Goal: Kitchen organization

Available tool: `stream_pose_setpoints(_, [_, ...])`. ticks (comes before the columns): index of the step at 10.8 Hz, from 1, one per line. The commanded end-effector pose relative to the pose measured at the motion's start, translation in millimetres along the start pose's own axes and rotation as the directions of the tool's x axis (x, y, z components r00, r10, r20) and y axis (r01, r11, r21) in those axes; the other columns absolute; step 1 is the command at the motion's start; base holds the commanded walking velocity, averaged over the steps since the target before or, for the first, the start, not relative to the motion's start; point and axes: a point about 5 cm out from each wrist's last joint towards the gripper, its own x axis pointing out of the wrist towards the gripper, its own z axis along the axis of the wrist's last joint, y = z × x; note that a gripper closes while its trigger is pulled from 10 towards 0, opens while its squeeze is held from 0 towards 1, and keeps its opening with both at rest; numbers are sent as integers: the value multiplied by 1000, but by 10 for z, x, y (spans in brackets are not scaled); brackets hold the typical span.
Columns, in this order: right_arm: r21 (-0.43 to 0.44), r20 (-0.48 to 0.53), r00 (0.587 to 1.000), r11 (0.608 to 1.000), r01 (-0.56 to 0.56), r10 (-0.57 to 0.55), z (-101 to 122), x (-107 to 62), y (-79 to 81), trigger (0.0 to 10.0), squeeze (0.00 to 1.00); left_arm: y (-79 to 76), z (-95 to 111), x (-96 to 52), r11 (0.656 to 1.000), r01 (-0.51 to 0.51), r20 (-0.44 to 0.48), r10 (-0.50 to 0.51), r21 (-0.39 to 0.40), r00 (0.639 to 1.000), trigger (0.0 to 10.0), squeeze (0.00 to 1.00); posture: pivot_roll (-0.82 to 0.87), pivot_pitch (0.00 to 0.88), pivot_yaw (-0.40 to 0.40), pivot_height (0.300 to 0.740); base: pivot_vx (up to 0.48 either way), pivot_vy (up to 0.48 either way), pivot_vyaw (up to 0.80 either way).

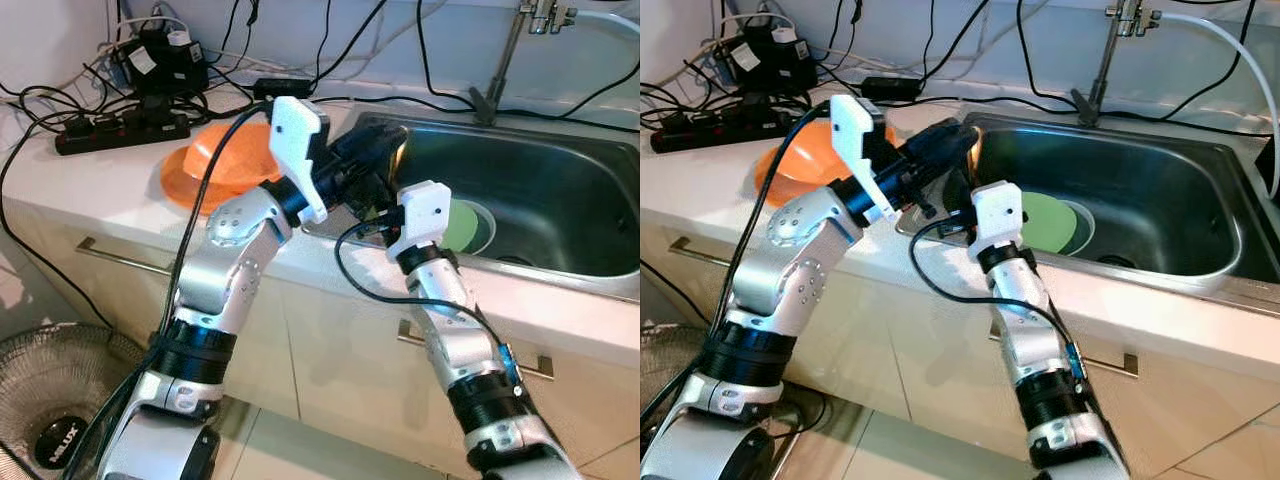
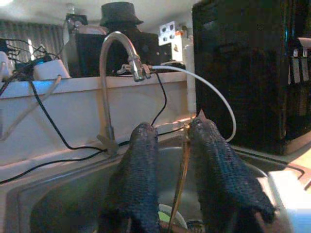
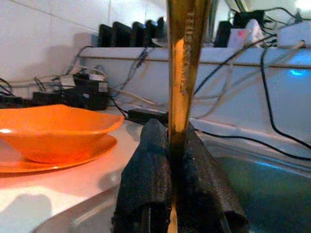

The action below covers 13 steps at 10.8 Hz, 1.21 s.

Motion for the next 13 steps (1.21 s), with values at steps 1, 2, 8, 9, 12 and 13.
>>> stream_pose_setpoints(1, [2,20,999,1000,29,-29,47,53,-60,0,0,36,44,-55,1000,-30,18,30,0,999,10000,1000,192,18,32,740,0,0,0])
stream_pose_setpoints(2, [-12,16,999,999,46,-45,50,95,-123,0,0,75,66,-113,997,-72,37,73,-10,997,10000,1000,195,22,29,740,0,0,0])
stream_pose_setpoints(8, [-83,-190,975,992,100,-114,-156,330,-334,10000,0,-15,-452,-833,977,-205,-307,211,54,928,10000,0,262,82,7,740,0,0,0])
stream_pose_setpoints(9, [-90,-214,970,991,100,-117,-177,352,-354,10000,0,-153,-592,-972,982,-184,-399,185,40,898,10000,0,277,94,2,740,0,0,0])
stream_pose_setpoints(12, [-94,-290,947,989,117,-139,-279,343,-375,10000,0,-450,-781,-1189,986,-163,-524,150,22,839,10000,0,315,121,-6,740,0,0,0])
stream_pose_setpoints(13, [-95,-307,941,989,117,-140,-312,326,-366,10000,0,-518,-769,-1179,987,-161,-518,147,18,843,10000,0,322,127,-6,740,0,0,0])
